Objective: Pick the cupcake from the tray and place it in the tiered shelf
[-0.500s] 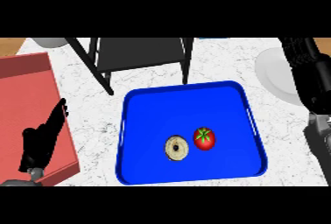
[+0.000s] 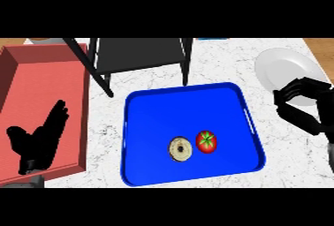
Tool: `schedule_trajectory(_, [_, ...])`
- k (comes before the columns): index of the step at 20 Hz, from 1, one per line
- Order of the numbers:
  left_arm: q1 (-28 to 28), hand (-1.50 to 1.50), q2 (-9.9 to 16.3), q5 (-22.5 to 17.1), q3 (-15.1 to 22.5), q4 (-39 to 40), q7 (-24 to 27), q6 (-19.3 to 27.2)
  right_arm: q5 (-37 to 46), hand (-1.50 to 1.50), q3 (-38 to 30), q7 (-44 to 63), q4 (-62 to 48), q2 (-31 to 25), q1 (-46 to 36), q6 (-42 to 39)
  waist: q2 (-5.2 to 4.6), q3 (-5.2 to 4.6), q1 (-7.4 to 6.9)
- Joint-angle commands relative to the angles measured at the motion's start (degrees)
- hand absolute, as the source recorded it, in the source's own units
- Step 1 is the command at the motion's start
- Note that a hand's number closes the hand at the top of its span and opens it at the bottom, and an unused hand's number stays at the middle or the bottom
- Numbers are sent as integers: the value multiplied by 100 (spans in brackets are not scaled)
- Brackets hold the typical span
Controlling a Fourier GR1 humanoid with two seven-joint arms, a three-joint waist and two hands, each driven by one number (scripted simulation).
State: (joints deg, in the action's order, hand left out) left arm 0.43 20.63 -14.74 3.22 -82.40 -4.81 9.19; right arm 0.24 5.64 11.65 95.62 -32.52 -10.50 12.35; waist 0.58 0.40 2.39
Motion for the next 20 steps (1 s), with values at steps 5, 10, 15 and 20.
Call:
schedule_trajectory(5, [104, 0, -303, -205, 168, 373, -676, -144, 167, -150, 500, -139, 755, 246, 1305, -61, -42, -43, -92])
schedule_trajectory(10, [-38, 0, -284, -199, 102, 449, -802, -223, -83, -150, 911, 705, 1774, -107, 1281, -767, -40, -53, -101])
schedule_trajectory(15, [-243, 0, -204, -183, 3, 598, -877, -356, -328, -150, 1101, 2144, 2630, -491, 697, -1218, -65, -64, -176])
schedule_trajectory(20, [-214, 0, -215, -207, -10, 263, -1151, -326, 87, -150, 1611, 3849, 3272, -565, 288, -1163, -42, -61, -237])
